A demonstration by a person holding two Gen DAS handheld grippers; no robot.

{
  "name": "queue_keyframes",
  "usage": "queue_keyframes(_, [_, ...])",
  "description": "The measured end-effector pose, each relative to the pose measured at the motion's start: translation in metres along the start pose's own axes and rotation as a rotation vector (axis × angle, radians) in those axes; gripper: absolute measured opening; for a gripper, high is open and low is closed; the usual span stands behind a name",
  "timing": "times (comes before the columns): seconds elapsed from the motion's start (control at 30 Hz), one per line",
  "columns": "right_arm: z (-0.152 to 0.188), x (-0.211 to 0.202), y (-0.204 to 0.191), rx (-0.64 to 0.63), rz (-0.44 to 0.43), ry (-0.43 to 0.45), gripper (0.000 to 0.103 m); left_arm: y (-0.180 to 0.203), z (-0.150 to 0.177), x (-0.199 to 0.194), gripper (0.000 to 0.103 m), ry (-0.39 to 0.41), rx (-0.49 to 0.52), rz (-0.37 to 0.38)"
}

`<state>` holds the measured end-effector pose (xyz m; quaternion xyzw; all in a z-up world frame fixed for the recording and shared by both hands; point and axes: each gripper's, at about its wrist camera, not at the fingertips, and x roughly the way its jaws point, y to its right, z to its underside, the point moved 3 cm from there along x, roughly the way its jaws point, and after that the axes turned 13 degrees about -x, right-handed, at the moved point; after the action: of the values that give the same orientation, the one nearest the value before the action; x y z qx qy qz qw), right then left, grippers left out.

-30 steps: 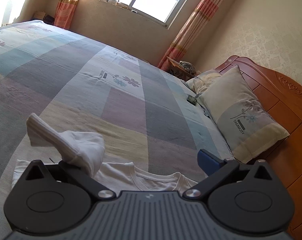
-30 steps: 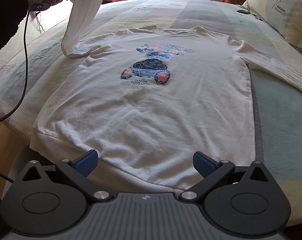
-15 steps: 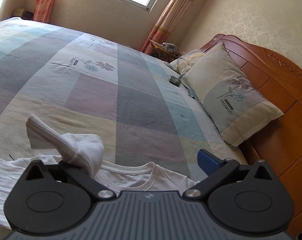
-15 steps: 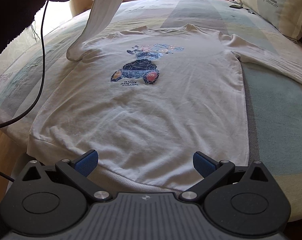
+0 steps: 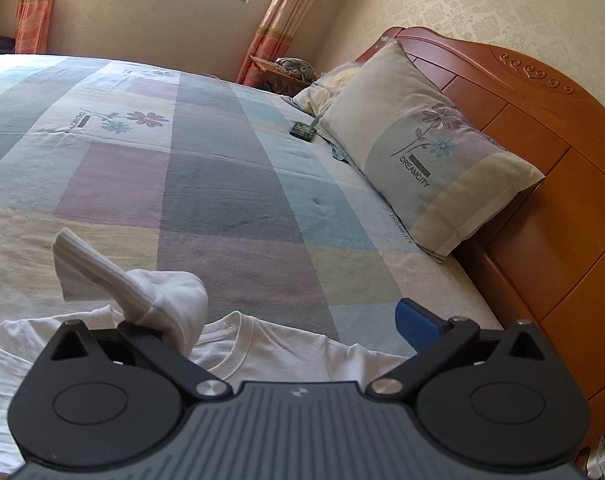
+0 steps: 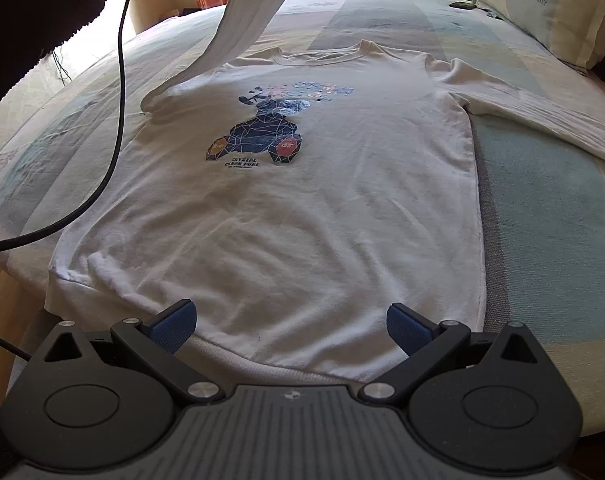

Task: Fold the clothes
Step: 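Lift the sleeve cuff with the left gripper and carry it across the chest, then lay the sleeve across the chest print and open the left gripper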

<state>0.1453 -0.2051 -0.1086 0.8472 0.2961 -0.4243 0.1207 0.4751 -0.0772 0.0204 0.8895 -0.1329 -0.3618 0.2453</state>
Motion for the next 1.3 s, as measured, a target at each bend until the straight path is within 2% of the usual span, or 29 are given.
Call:
queue_keyframes(0.47, [0.002,0.005,0.004,0.001,0.010,-0.024,0.103,0.015,0.028,0.043,0.102,-0.069,0.046,-0.014])
queue_keyframes(0.73, [0.002,0.008,0.004,-0.001,0.009,-0.036,0.103,0.007,0.062,0.072,0.102,-0.150,0.065,-0.031])
queue_keyframes(0.93, [0.003,0.010,0.003,0.001,0.011,-0.045,0.103,-0.014,0.088,0.091,0.102,-0.278,-0.080,0.082])
queue_keyframes(1.03, [0.003,0.010,0.003,0.003,0.013,-0.046,0.103,-0.020,0.101,0.097,0.102,-0.353,-0.052,0.076])
queue_keyframes(1.1, [0.003,0.010,0.003,0.004,0.010,-0.042,0.103,-0.023,0.106,0.094,0.102,-0.367,-0.023,0.070])
queue_keyframes(1.2, [0.003,0.009,0.004,0.005,0.011,-0.041,0.103,-0.031,0.108,0.084,0.102,-0.393,-0.040,0.103])
queue_keyframes(1.3, [0.003,0.009,0.005,0.012,0.012,-0.037,0.103,-0.047,0.105,0.072,0.102,-0.367,-0.112,0.140])
